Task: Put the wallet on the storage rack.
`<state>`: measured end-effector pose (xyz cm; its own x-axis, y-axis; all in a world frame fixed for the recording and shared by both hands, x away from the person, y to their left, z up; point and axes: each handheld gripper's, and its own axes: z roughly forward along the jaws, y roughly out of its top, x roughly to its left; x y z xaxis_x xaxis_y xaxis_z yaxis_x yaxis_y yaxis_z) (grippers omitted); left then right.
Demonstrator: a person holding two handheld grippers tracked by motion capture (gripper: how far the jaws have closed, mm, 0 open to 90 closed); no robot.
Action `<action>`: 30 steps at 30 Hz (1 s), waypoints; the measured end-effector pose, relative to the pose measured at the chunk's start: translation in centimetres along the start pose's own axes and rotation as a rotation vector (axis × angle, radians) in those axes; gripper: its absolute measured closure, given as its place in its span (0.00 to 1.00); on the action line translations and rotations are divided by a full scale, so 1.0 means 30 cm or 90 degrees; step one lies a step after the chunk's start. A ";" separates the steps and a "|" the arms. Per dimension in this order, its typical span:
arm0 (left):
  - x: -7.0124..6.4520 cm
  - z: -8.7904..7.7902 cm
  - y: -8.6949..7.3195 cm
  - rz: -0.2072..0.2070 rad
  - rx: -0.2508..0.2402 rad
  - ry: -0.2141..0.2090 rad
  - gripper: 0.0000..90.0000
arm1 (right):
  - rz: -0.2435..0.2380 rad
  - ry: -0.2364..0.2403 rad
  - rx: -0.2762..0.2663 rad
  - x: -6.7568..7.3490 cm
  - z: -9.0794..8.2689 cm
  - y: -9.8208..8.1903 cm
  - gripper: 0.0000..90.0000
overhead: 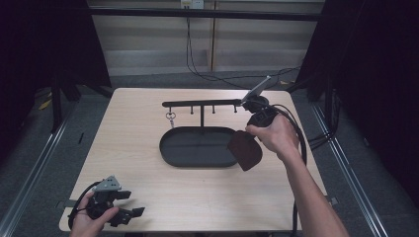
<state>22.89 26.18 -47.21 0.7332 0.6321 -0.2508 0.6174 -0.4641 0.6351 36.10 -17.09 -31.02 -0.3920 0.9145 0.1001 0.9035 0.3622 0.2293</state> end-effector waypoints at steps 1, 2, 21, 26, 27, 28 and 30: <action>0.000 0.000 0.000 0.001 0.001 0.000 0.20 | 0.003 0.001 -0.002 -0.002 0.001 0.004 0.92; -0.001 0.000 -0.001 0.001 0.002 -0.003 0.20 | 0.005 0.004 -0.005 -0.005 0.002 0.006 0.92; -0.001 0.001 0.001 -0.001 0.001 0.000 0.20 | 0.059 0.053 -0.075 -0.039 0.028 0.049 0.93; -0.005 0.002 0.002 0.006 0.004 -0.002 0.20 | 0.080 0.075 -0.090 -0.068 0.058 0.055 0.93; -0.005 0.001 0.001 0.005 0.002 -0.002 0.20 | 0.084 0.076 -0.096 -0.073 0.063 0.056 0.93; -0.004 0.001 0.001 0.005 0.002 -0.002 0.20 | 0.088 0.079 -0.095 -0.076 0.068 0.058 0.93; -0.002 0.000 0.001 0.003 0.001 0.000 0.20 | 0.096 0.085 -0.102 -0.084 0.074 0.061 0.93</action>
<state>22.86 26.12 -47.17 0.7363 0.6299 -0.2472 0.6138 -0.4680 0.6358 39.11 -18.33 -33.01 -0.2844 0.9200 0.2699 0.9185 0.1808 0.3516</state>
